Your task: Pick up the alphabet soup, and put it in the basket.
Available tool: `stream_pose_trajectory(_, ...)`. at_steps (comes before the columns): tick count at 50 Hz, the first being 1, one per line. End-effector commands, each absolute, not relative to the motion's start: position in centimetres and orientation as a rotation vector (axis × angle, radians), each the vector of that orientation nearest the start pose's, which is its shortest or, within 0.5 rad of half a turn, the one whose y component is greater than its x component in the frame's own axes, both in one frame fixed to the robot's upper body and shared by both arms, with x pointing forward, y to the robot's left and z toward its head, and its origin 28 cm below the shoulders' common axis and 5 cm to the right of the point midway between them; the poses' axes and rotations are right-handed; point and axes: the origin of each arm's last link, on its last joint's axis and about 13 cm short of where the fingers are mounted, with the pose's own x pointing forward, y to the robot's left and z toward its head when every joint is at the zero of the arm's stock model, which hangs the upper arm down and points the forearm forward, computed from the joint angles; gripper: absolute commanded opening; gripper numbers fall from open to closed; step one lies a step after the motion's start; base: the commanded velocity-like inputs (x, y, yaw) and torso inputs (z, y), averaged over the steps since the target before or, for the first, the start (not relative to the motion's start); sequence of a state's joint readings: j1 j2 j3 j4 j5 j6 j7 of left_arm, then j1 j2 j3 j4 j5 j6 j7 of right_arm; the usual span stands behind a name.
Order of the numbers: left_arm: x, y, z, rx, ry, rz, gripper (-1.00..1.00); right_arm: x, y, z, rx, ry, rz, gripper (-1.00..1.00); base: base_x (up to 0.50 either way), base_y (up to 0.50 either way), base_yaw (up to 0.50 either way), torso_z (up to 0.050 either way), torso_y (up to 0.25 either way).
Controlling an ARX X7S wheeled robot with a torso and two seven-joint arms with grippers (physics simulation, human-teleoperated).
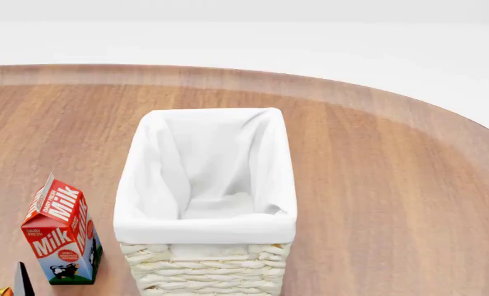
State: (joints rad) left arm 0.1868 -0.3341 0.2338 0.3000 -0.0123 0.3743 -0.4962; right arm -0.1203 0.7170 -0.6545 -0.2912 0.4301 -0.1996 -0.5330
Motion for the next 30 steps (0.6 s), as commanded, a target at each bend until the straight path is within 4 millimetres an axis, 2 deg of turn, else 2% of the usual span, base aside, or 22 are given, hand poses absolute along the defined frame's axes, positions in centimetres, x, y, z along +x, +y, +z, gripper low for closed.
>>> stream_pose_trajectory(1, 16.4, 21.8, 6.2, 0.081, -0.473, 0.135, 1.0, 14.0, -12.1, 2.7, -0.12, 0.097, 1.203, 1.0, 0.0, 0.0, 0.0, 0.0, 0.0)
stream_pose_trajectory(11, 16.4, 21.8, 6.2, 0.082, -0.474, 0.134, 1.0, 14.0, -11.6, 2.3, -0.19, 0.095, 1.181, 1.0, 0.0, 0.0, 0.0, 0.0, 0.0)
stream_pose_trajectory(30, 16.4, 21.8, 6.2, 0.08, -0.475, 0.133, 1.0, 14.1, -11.5, 1.4, -0.22, 0.117, 1.195, 1.0, 0.0, 0.0, 0.0, 0.0, 0.0)
